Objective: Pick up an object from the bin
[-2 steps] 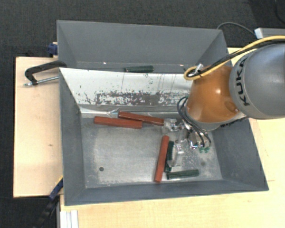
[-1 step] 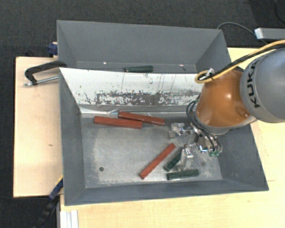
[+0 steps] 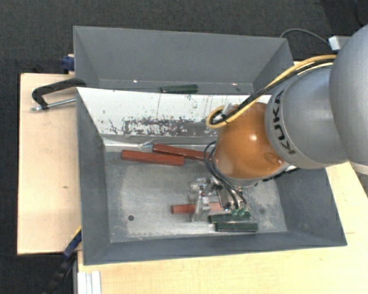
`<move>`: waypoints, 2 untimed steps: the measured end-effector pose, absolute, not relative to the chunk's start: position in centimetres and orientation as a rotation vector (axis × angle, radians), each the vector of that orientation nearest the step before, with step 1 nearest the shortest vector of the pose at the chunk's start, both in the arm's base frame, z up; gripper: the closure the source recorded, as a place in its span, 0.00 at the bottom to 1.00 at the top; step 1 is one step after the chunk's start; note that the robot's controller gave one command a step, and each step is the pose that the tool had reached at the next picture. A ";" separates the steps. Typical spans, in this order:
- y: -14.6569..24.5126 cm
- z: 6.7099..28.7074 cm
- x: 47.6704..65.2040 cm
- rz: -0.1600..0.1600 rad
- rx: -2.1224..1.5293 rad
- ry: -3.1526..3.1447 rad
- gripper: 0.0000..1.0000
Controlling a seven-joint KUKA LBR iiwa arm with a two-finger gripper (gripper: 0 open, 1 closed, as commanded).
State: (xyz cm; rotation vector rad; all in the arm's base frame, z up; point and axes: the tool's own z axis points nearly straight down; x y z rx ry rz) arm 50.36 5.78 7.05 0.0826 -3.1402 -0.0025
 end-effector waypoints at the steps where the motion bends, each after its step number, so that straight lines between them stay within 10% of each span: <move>1: 5.8 7.0 50.4 -0.002 0.082 -3.140 1.00; 2: 5.8 21.5 55.7 -0.002 0.094 -3.146 1.00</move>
Offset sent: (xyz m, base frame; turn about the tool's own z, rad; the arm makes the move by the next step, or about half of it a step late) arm 0.0526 -0.0012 0.1435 -0.0071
